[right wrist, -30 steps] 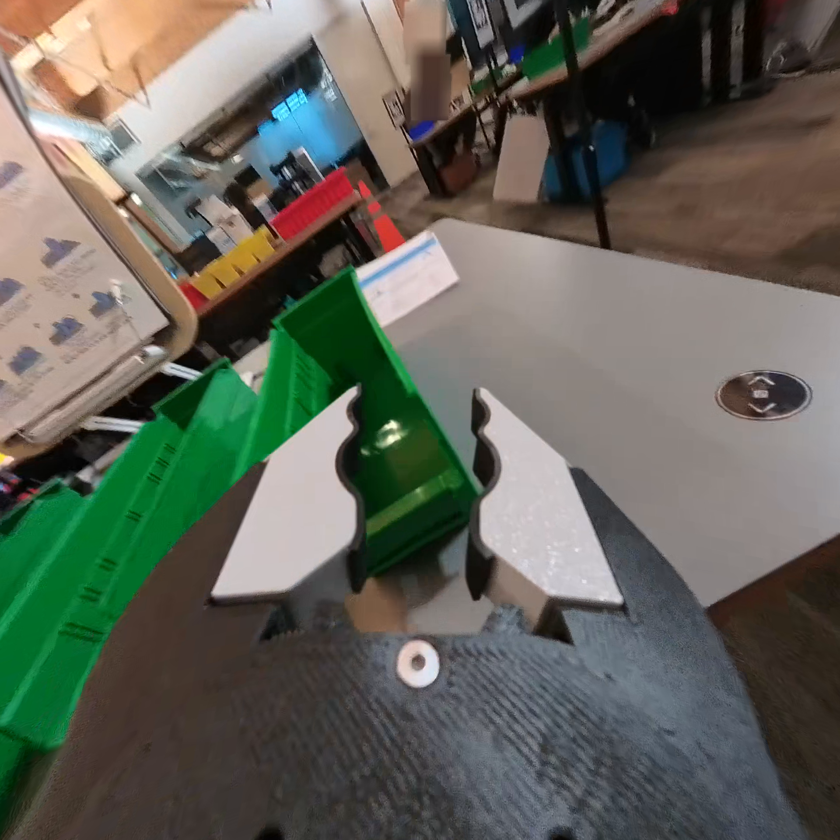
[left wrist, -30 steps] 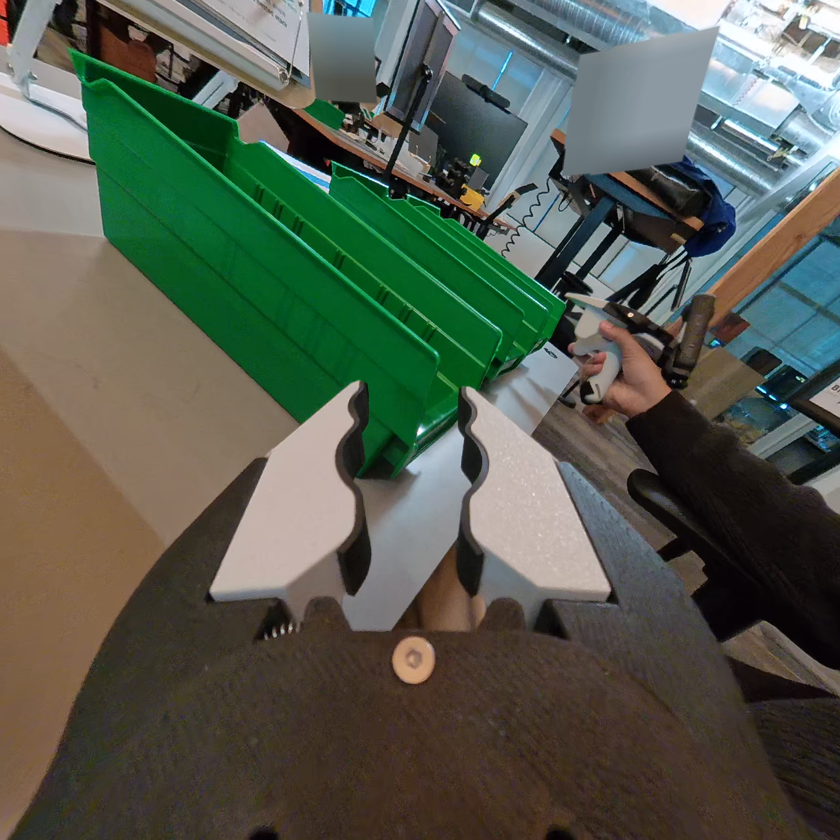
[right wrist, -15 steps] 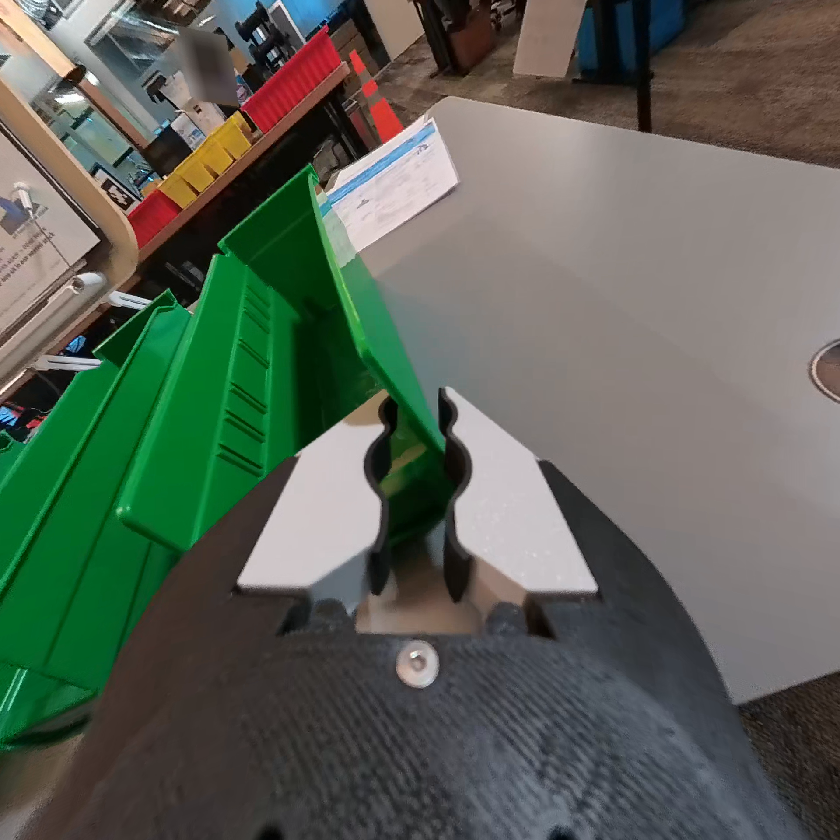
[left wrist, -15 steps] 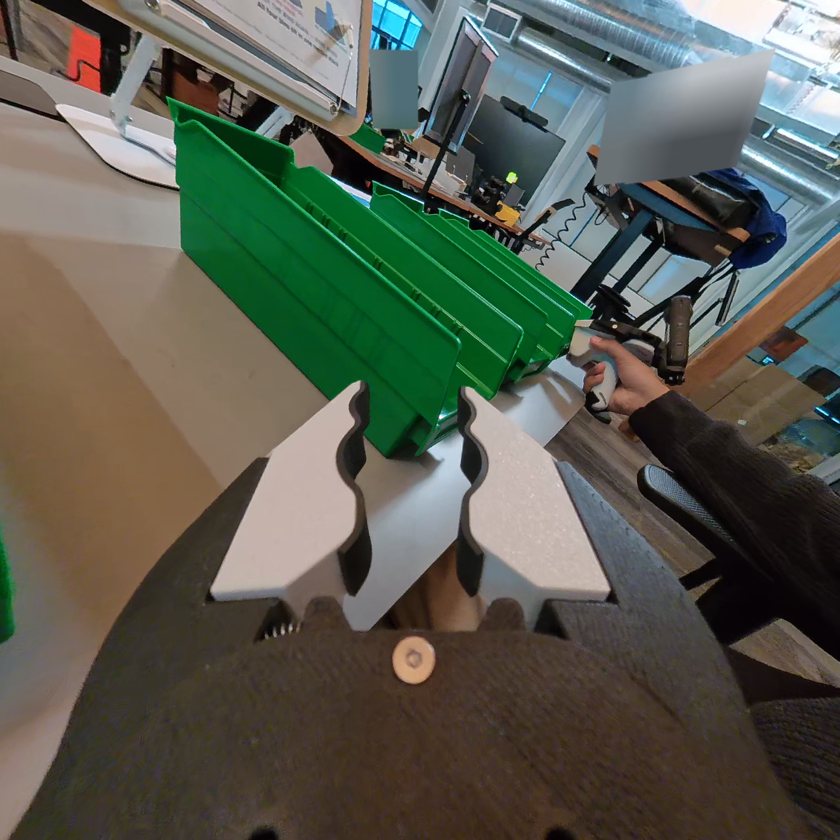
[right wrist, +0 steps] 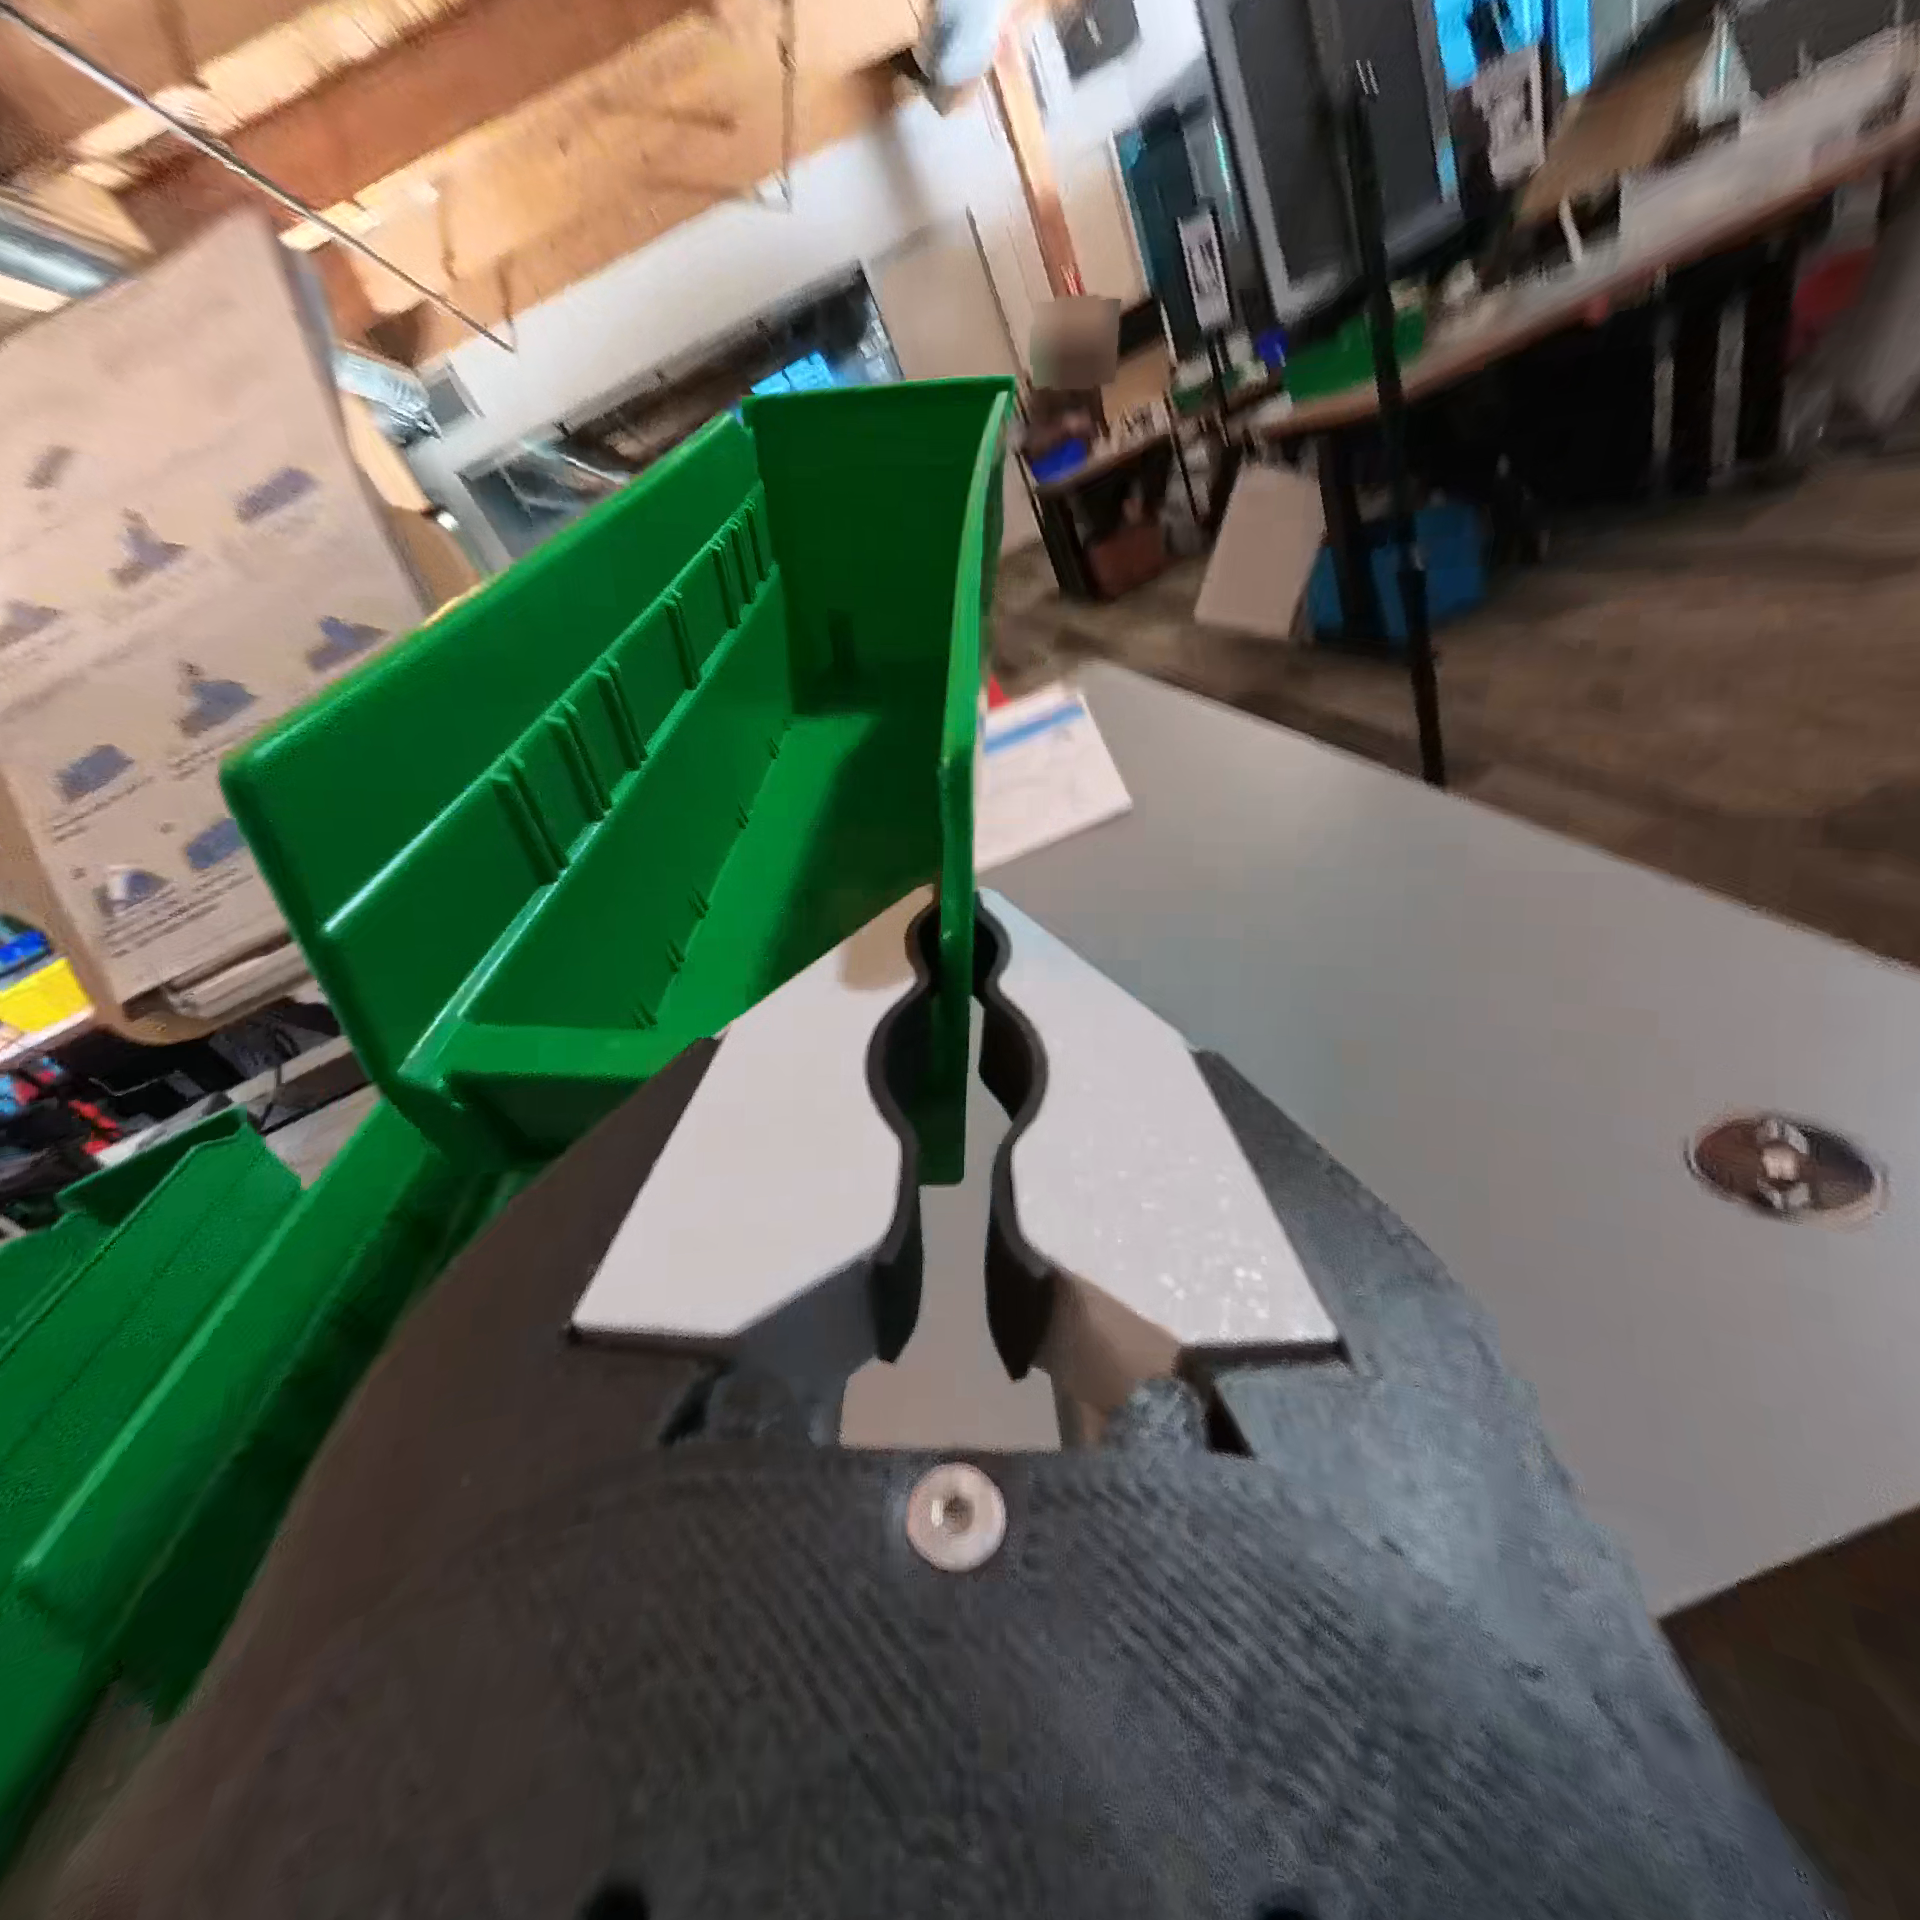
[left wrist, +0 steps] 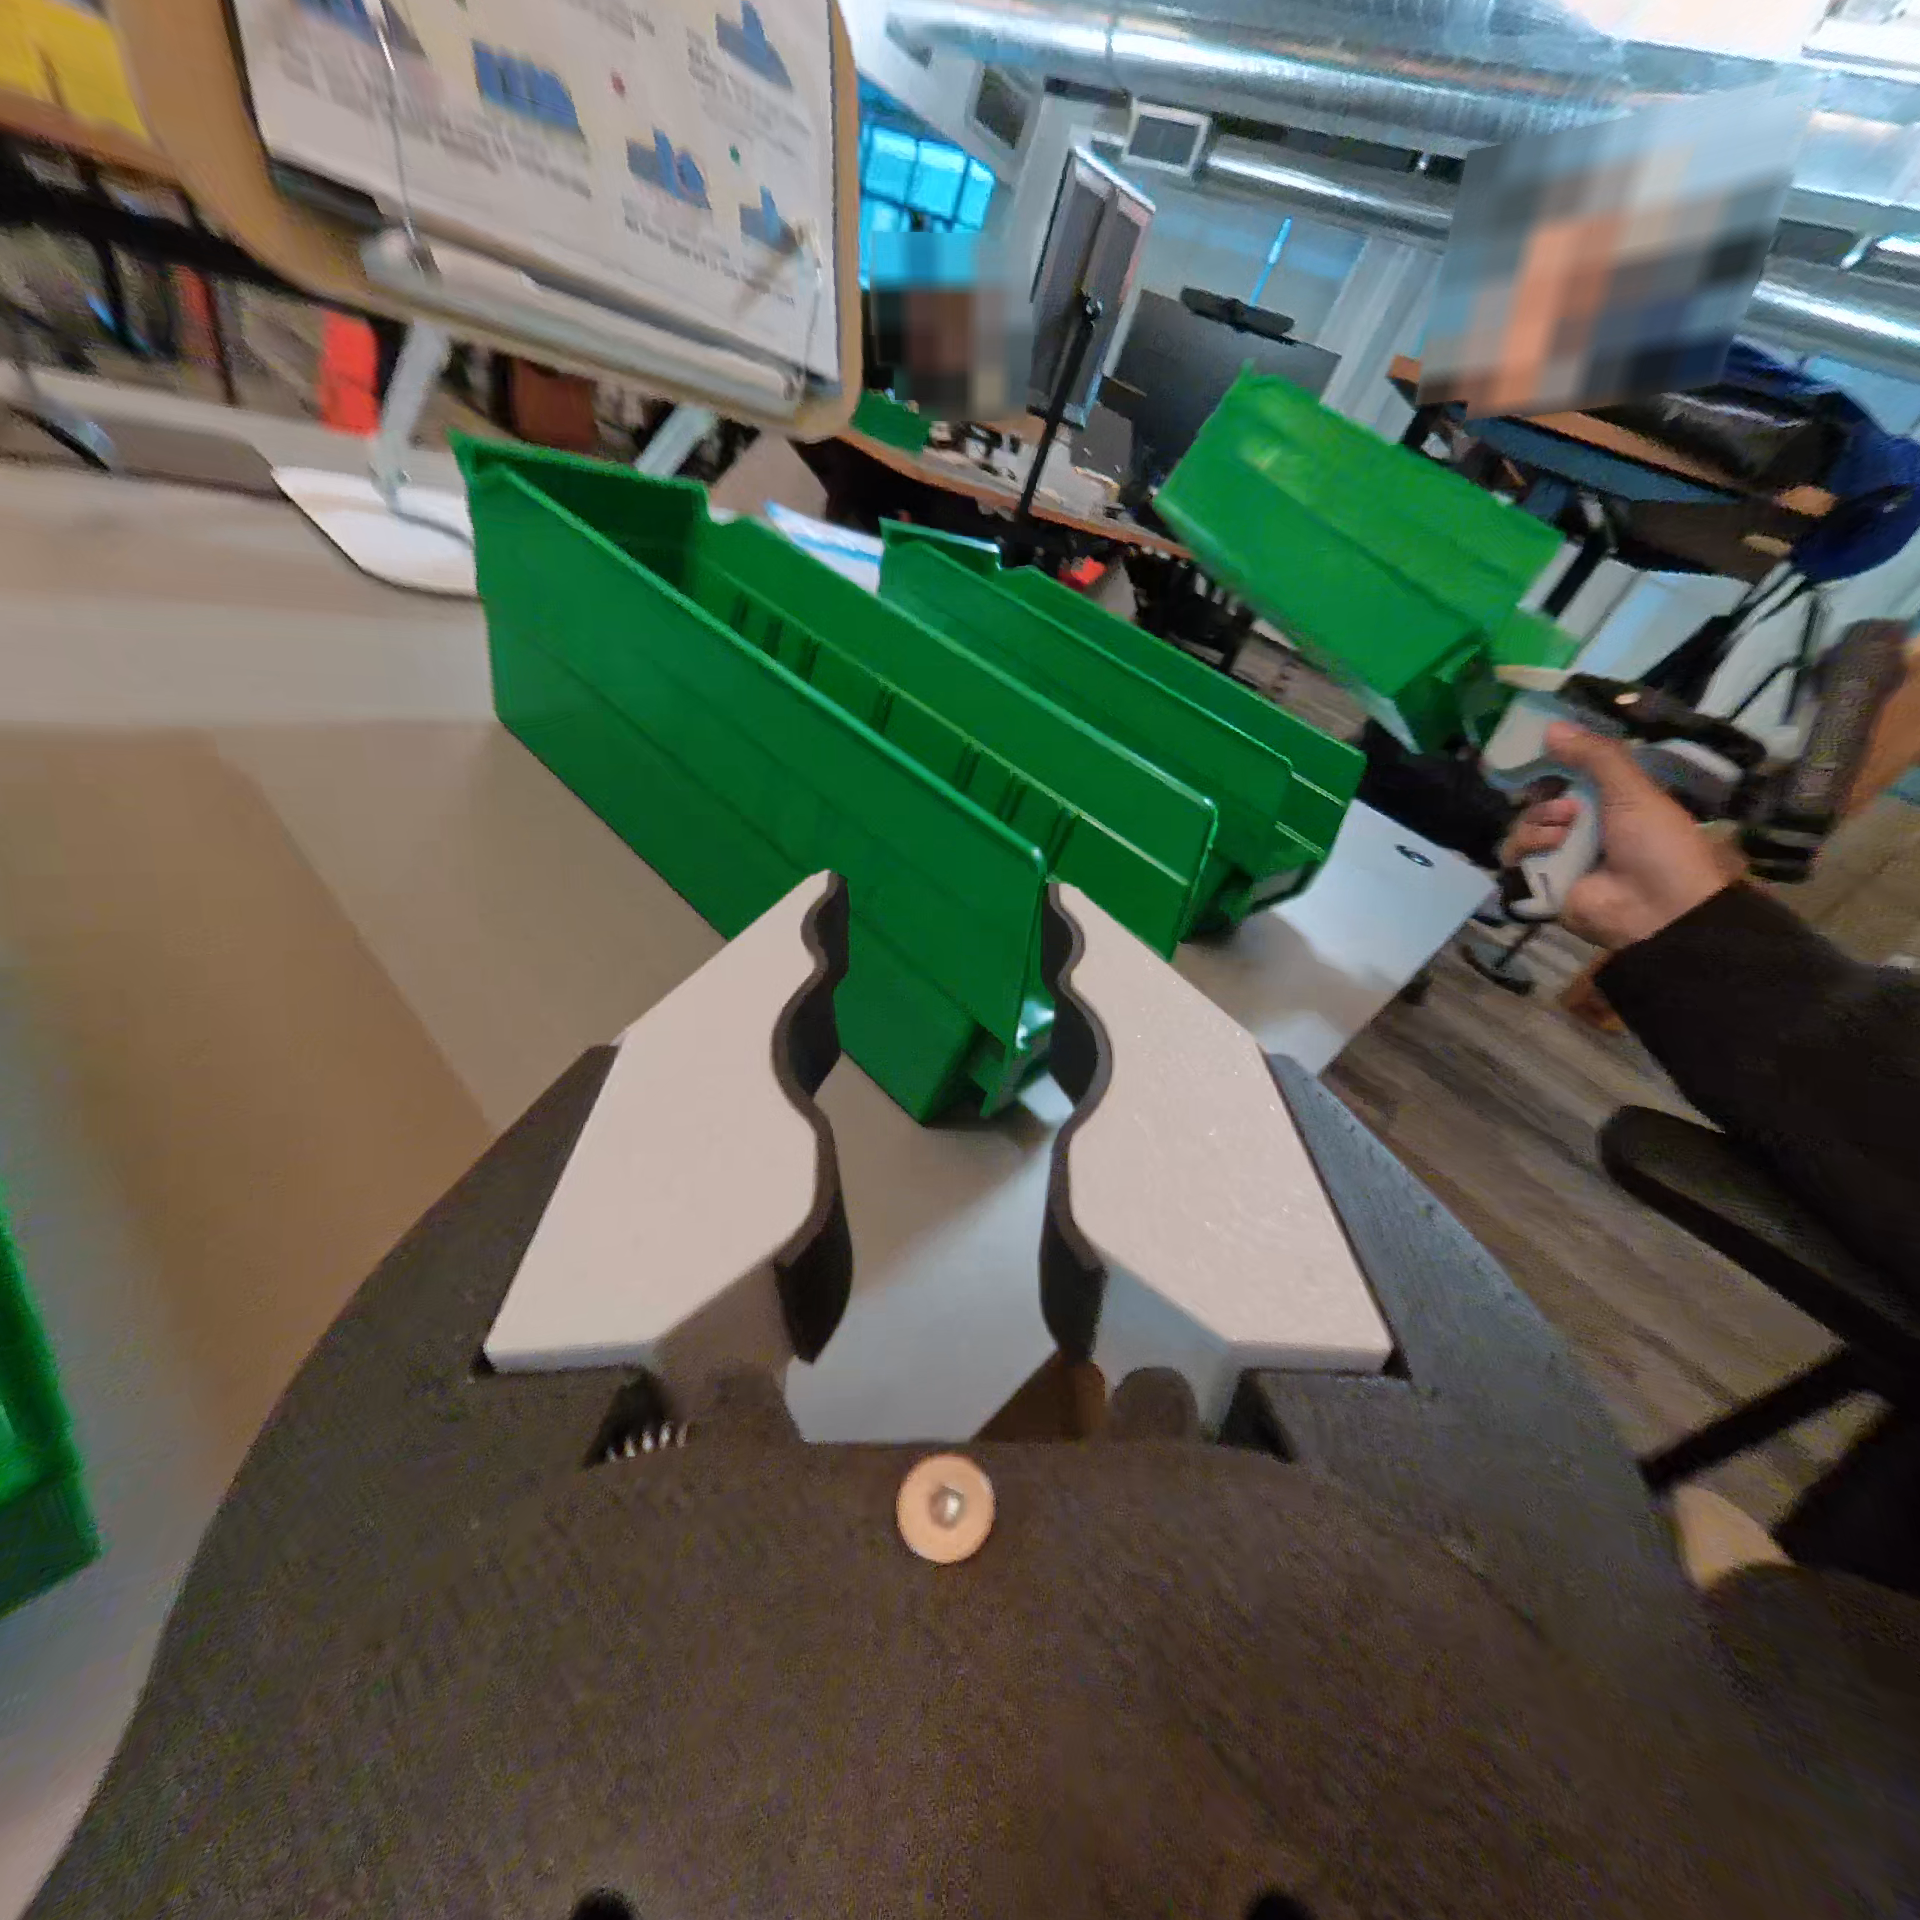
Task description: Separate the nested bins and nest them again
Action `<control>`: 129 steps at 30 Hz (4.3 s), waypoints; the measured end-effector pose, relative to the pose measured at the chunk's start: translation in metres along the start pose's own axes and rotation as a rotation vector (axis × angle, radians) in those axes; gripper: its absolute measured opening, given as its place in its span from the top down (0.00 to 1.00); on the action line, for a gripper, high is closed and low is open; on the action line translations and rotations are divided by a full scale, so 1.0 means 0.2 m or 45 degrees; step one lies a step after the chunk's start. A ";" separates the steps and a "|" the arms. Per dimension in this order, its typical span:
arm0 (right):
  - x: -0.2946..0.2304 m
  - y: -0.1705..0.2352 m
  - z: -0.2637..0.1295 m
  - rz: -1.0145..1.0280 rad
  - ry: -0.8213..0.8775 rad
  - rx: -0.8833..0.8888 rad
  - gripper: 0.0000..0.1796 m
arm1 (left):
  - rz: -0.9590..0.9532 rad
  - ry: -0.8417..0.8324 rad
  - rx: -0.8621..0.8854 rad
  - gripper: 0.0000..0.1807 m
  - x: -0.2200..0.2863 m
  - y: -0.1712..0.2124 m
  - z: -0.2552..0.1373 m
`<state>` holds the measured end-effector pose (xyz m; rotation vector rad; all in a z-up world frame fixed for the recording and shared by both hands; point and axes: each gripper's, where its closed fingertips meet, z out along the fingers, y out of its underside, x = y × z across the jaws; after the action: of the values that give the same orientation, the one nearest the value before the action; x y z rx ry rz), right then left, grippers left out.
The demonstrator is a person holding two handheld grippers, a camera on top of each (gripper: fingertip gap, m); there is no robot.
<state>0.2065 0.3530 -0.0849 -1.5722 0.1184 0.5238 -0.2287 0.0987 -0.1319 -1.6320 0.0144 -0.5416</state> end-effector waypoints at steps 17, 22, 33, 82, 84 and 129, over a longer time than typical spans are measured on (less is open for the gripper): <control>-1.69 0.50 -0.57 -0.567 -0.738 0.023 1.00 | 0.225 -0.105 0.305 0.65 0.56 -0.10 0.01; -1.86 0.59 -0.70 -0.869 -0.796 0.159 0.99 | 0.168 -0.246 0.283 0.76 0.38 -0.09 -0.02; -2.03 0.71 -0.88 -1.072 -0.980 0.290 0.87 | -0.064 -0.331 0.331 0.99 0.10 -0.18 -0.12; -1.99 0.98 -0.90 -1.034 -1.225 0.025 0.96 | 0.194 -0.920 0.186 1.00 -0.82 -0.46 -0.66; -1.99 0.98 -0.90 -1.038 -1.226 0.025 0.96 | 0.193 -0.927 0.178 1.00 -0.83 -0.46 -0.66; -2.00 1.02 -0.92 -1.083 -1.251 0.030 0.96 | 0.242 -0.941 0.231 1.00 -0.83 -0.45 -0.68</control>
<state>-0.1795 0.0611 -0.1169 -1.0477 -1.2229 0.5372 -0.4497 0.0386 -0.0988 -1.5471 -0.4105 0.2202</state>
